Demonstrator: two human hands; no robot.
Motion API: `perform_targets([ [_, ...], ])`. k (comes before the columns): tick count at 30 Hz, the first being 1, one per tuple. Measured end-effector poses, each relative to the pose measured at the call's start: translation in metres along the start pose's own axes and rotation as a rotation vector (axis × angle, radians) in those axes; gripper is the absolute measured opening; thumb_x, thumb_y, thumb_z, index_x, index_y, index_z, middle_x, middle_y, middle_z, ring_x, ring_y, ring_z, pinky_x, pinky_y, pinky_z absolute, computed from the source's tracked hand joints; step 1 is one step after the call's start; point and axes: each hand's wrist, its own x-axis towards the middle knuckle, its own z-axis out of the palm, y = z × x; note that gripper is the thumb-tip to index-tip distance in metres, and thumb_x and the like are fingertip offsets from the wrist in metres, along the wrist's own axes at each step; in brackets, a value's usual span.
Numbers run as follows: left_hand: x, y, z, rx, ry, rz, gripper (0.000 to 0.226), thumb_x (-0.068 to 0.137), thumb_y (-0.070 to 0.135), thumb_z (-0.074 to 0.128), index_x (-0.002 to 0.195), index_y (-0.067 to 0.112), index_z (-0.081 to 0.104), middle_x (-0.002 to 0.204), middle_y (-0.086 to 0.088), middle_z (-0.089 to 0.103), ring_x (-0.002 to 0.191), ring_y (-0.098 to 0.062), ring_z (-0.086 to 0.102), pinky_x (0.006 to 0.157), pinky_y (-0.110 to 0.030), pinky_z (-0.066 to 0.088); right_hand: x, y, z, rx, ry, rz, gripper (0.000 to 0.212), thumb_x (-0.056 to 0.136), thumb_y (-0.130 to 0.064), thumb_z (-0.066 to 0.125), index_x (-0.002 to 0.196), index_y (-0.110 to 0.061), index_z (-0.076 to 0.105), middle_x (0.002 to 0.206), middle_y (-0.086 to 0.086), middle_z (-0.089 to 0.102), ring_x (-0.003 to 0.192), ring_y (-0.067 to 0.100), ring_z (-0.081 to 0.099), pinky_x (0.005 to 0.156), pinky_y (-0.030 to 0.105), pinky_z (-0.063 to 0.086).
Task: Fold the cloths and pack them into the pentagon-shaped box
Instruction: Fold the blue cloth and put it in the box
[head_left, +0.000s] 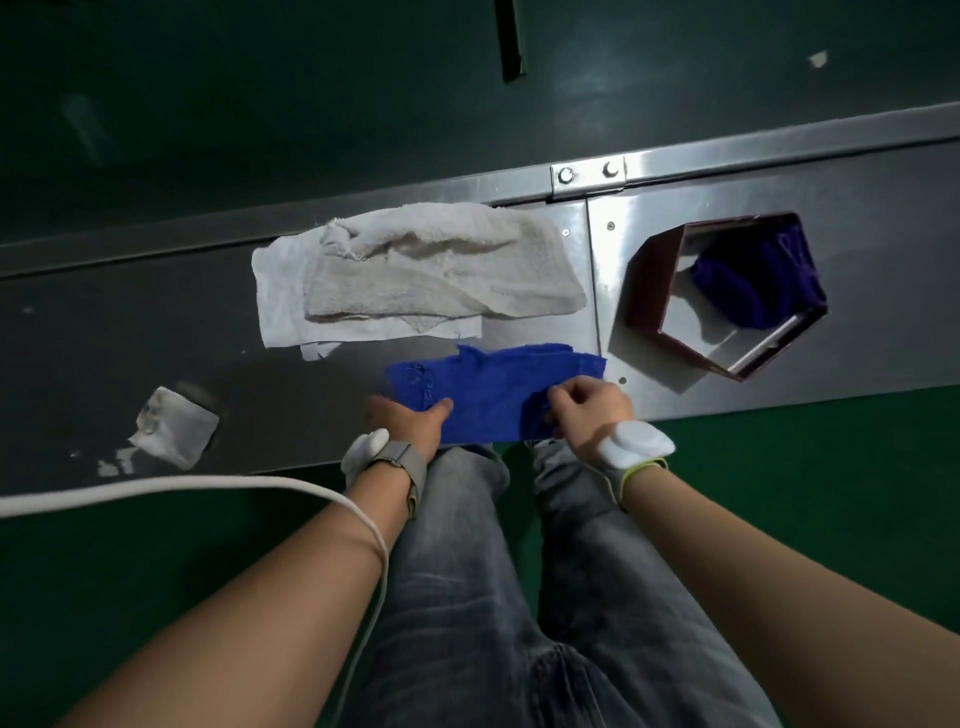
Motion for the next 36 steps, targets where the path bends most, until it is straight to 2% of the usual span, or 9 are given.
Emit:
perform_targets([
  [3, 0.002, 0.003, 0.009, 0.085, -0.001, -0.078, 0.106, 0.063, 0.049, 0.081, 0.140, 0.001, 0.026, 0.144, -0.020, 0.041, 0.127, -0.040, 0.044, 0.105, -0.047, 0.038, 0.004, 0.000, 0.018, -0.038, -0.113, -0.069, 0.024, 0.086, -0.033, 0.051, 0.076, -0.020, 0.069, 0.070, -0.003, 0.072, 0.069, 0.018, 0.068, 0.074, 0.041, 0.058],
  [6, 0.000, 0.008, 0.013, 0.134, -0.090, -0.072, 0.085, 0.072, 0.046, 0.076, 0.135, 0.001, 0.040, 0.139, -0.017, 0.049, 0.121, -0.037, 0.051, 0.093, -0.034, 0.043, 0.012, -0.001, 0.026, -0.069, -0.234, -0.040, 0.013, 0.088, -0.025, 0.053, 0.096, -0.022, 0.064, 0.091, -0.001, 0.070, 0.084, 0.022, 0.065, 0.082, 0.036, 0.054],
  [11, -0.016, 0.017, 0.011, 0.082, -0.170, 0.060, 0.019, 0.084, 0.023, 0.065, 0.088, 0.005, 0.065, 0.091, -0.012, 0.062, 0.084, -0.028, 0.059, 0.066, -0.026, 0.040, 0.009, 0.002, 0.015, 0.160, -0.368, 0.029, 0.034, 0.090, -0.010, 0.056, 0.123, -0.014, 0.053, 0.104, 0.011, 0.065, 0.094, 0.028, 0.064, 0.080, 0.030, 0.053],
  [15, -0.043, 0.022, 0.012, 0.136, -0.047, 0.369, 0.027, 0.078, 0.017, 0.066, 0.059, 0.015, 0.046, 0.056, 0.002, 0.048, 0.053, -0.019, 0.044, 0.039, -0.014, 0.031, 0.001, 0.003, 0.001, 0.424, -0.291, 0.165, 0.025, 0.096, -0.023, 0.050, 0.116, -0.010, 0.058, 0.093, 0.011, 0.069, 0.070, 0.022, 0.065, 0.056, 0.026, 0.052],
  [20, -0.075, 0.036, 0.039, 0.286, -0.253, 0.634, 0.026, 0.073, 0.038, 0.072, 0.091, 0.025, 0.060, 0.096, -0.002, 0.071, 0.087, -0.023, 0.065, 0.072, -0.028, 0.049, -0.002, 0.000, -0.010, 0.512, -0.190, 0.216, 0.041, 0.090, -0.054, 0.050, 0.083, -0.017, 0.067, 0.077, 0.007, 0.070, 0.066, 0.020, 0.066, 0.055, 0.027, 0.053],
  [23, -0.080, 0.039, 0.054, 0.342, -0.491, 0.598, 0.056, 0.075, 0.033, 0.071, 0.128, 0.023, 0.055, 0.121, -0.004, 0.066, 0.110, -0.021, 0.062, 0.096, -0.032, 0.048, 0.004, 0.006, -0.018, 0.350, -0.061, 0.187, 0.044, 0.086, -0.056, 0.056, 0.082, -0.013, 0.068, 0.093, 0.015, 0.070, 0.088, 0.031, 0.067, 0.083, 0.043, 0.055],
  [29, -0.047, 0.026, 0.051, 0.275, -0.034, 0.501, 0.011, 0.082, 0.030, 0.062, 0.085, 0.020, 0.058, 0.091, -0.006, 0.069, 0.086, -0.029, 0.064, 0.072, -0.031, 0.048, 0.004, 0.009, -0.024, -0.110, 0.054, 0.122, 0.058, 0.080, -0.051, 0.065, 0.121, -0.012, 0.053, 0.118, 0.010, 0.062, 0.106, 0.030, 0.059, 0.085, 0.030, 0.044],
  [33, -0.025, 0.015, 0.067, 0.119, -0.170, 0.226, 0.046, 0.072, 0.043, 0.073, 0.104, 0.016, 0.052, 0.103, -0.006, 0.065, 0.095, -0.028, 0.063, 0.087, -0.038, 0.051, 0.009, 0.001, -0.009, -0.037, 0.056, 0.237, 0.074, 0.077, -0.052, 0.069, 0.126, -0.007, 0.039, 0.127, 0.013, 0.058, 0.111, 0.032, 0.058, 0.086, 0.033, 0.043],
  [36, -0.015, 0.012, 0.075, 0.061, -0.192, 0.182, 0.032, 0.067, 0.040, 0.076, 0.076, 0.023, 0.051, 0.082, 0.000, 0.063, 0.081, -0.027, 0.063, 0.080, -0.038, 0.054, 0.017, -0.004, 0.000, -0.137, -0.028, 0.350, 0.091, 0.075, -0.062, 0.065, 0.137, -0.003, 0.034, 0.135, 0.014, 0.054, 0.117, 0.031, 0.056, 0.088, 0.034, 0.043],
])
